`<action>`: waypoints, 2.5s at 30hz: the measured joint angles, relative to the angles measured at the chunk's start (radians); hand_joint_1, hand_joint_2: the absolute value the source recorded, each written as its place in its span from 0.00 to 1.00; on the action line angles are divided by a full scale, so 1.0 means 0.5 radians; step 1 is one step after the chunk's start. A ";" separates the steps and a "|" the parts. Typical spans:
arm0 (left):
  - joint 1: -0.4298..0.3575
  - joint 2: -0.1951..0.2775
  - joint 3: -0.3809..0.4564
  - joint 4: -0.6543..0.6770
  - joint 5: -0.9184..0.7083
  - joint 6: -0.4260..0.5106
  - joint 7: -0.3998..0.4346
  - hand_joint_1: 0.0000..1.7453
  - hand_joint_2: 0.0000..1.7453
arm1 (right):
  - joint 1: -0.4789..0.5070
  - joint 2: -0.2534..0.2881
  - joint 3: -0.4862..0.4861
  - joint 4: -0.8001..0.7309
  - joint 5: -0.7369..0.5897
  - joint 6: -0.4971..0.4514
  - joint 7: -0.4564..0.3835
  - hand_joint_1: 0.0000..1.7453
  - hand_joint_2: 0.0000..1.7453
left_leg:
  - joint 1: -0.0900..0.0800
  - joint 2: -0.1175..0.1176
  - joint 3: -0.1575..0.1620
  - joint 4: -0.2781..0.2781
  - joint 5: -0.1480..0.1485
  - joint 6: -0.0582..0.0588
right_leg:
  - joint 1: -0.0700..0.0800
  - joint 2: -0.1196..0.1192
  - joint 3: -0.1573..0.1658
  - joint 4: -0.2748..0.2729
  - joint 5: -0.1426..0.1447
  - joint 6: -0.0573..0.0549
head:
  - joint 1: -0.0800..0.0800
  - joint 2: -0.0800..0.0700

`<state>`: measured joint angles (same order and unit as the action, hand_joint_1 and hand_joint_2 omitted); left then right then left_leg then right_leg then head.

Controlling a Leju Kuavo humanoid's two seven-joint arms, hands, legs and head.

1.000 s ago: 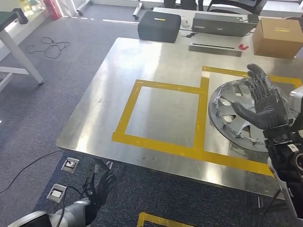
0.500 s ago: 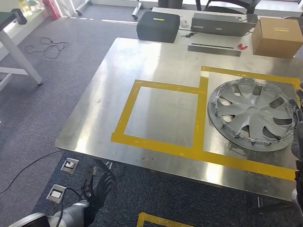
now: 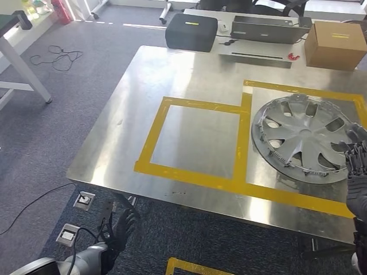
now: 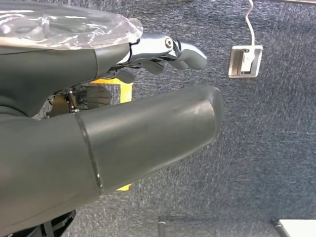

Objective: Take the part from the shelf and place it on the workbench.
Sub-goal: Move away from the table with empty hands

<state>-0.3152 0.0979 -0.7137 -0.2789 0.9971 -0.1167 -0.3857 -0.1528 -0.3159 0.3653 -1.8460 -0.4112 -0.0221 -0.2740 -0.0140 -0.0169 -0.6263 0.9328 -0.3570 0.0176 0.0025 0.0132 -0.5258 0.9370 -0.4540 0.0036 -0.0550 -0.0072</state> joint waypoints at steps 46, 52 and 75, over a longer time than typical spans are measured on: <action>-0.011 -0.021 0.000 -0.001 -0.023 0.004 0.029 0.00 0.00 | 0.067 0.003 -0.040 -0.052 0.019 0.008 0.014 0.00 0.00 | 0.026 0.018 0.122 0.252 -0.261 -0.045 | -0.012 -0.014 -0.088 0.004 0.113 -0.027 | -0.027 0.000; -0.026 -0.023 0.000 -0.001 -0.022 0.006 0.029 0.00 0.00 | 0.079 0.006 -0.047 -0.060 0.020 0.012 0.011 0.00 0.00 | 0.011 0.022 0.258 -0.028 -0.181 0.017 | -0.015 -0.013 -0.116 0.009 0.148 0.034 | -0.026 0.000; -0.029 -0.029 0.000 -0.001 -0.018 0.003 0.037 0.00 0.00 | 0.092 0.011 -0.080 -0.060 0.020 0.084 0.033 0.00 0.00 | 0.027 0.026 -0.157 0.667 -0.393 -0.069 | -0.007 -0.024 -0.044 -0.029 0.103 -0.040 | -0.009 0.000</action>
<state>-0.3296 0.0833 -0.7137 -0.2792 0.9883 -0.1152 -0.3670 -0.1069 -0.3101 0.3255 -1.8761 -0.4012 0.0198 -0.2577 -0.0006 -0.0040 -0.7046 1.2662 -0.5533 -0.0170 -0.0012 0.0009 -0.5476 0.9227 -0.4026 -0.0164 -0.0596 -0.0072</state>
